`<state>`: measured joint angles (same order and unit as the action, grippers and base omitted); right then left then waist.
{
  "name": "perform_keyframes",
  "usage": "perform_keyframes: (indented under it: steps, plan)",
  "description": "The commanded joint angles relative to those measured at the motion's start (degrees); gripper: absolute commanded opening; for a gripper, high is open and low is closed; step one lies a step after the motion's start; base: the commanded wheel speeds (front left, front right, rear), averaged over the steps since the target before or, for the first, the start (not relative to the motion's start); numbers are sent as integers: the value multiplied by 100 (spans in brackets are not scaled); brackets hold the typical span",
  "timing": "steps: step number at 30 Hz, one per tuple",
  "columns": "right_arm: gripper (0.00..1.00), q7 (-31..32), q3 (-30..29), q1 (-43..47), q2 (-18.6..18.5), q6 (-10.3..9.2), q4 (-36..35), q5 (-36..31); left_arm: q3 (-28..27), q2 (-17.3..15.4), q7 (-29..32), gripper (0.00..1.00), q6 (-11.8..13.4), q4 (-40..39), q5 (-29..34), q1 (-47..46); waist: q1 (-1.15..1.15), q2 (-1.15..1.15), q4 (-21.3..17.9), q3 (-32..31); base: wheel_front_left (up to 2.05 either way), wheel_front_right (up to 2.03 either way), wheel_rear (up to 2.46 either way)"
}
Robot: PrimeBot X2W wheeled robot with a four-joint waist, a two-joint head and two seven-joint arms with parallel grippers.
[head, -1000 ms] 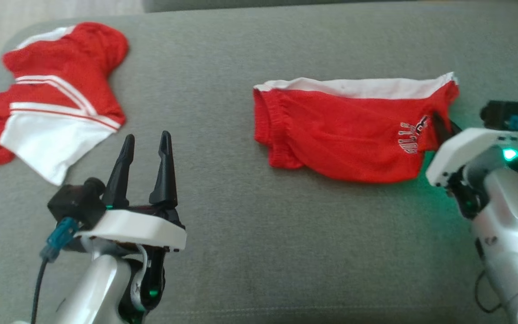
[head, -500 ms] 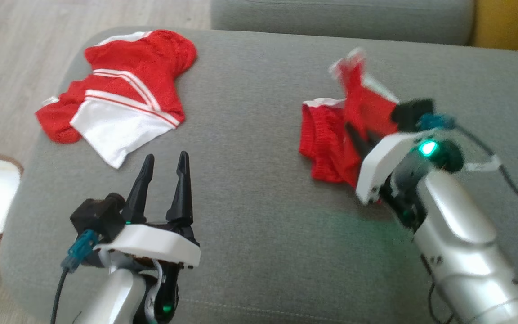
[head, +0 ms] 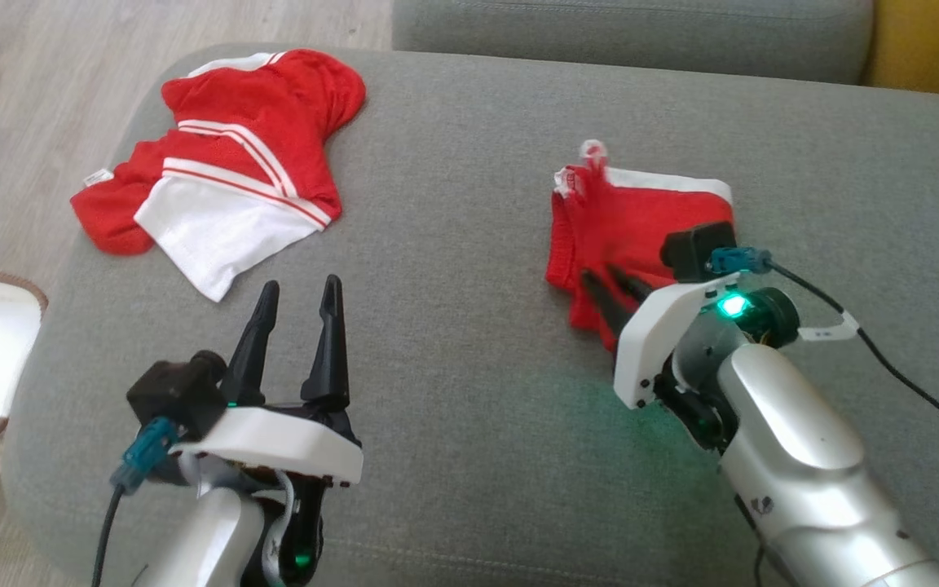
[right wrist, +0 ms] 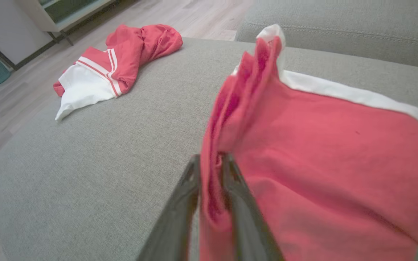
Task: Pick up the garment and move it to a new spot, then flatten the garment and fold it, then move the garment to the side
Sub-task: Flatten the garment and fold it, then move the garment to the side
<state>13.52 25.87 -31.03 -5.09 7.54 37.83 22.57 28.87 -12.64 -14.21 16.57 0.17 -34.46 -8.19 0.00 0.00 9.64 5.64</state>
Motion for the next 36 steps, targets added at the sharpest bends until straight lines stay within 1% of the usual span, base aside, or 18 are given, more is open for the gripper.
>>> perform_keyframes:
  steps: [1,6,10,15,20,24,28,33,36]
  plan:
    - [100,-93,103,-100,132,-5,-189,21,-216,-68,-39,100,-13,-167,-62,-113,0,0,-28,-12,0,0,0]
    - [100,-430,176,-10,162,-5,-414,338,-198,-75,-34,100,-2,-153,-76,-81,0,0,-147,-79,0,0,0]
    - [100,-700,-3,52,50,-5,-593,379,-188,-82,-29,100,21,-170,-84,-47,0,0,-215,-112,0,0,0]
    - [100,-962,-465,100,-139,-5,-696,144,-179,-88,-29,100,36,-199,-98,-16,0,0,-255,-96,0,0,0]
    - [100,-1122,-896,188,-234,-5,-715,-215,-161,-91,-30,100,42,-228,-97,-15,0,0,-249,-27,0,0,0]
    - [100,-1247,-1245,294,-180,-5,-675,-428,-141,-80,-32,100,39,-226,-99,-18,0,0,-211,17,0,0,0]
    - [100,-1280,-1699,395,-142,-5,-513,-724,-143,-75,-35,100,39,-222,-104,-13,0,0,-189,59,0,0,0]
    - [100,-1065,-2169,369,-112,-5,-84,-995,-141,-55,-41,100,25,-219,-105,-36,0,0,-146,156,0,0,0]
    - [100,-890,-2377,248,-96,-5,200,-1044,-143,-35,-45,100,9,-201,-102,-72,0,0,-99,217,0,0,0]
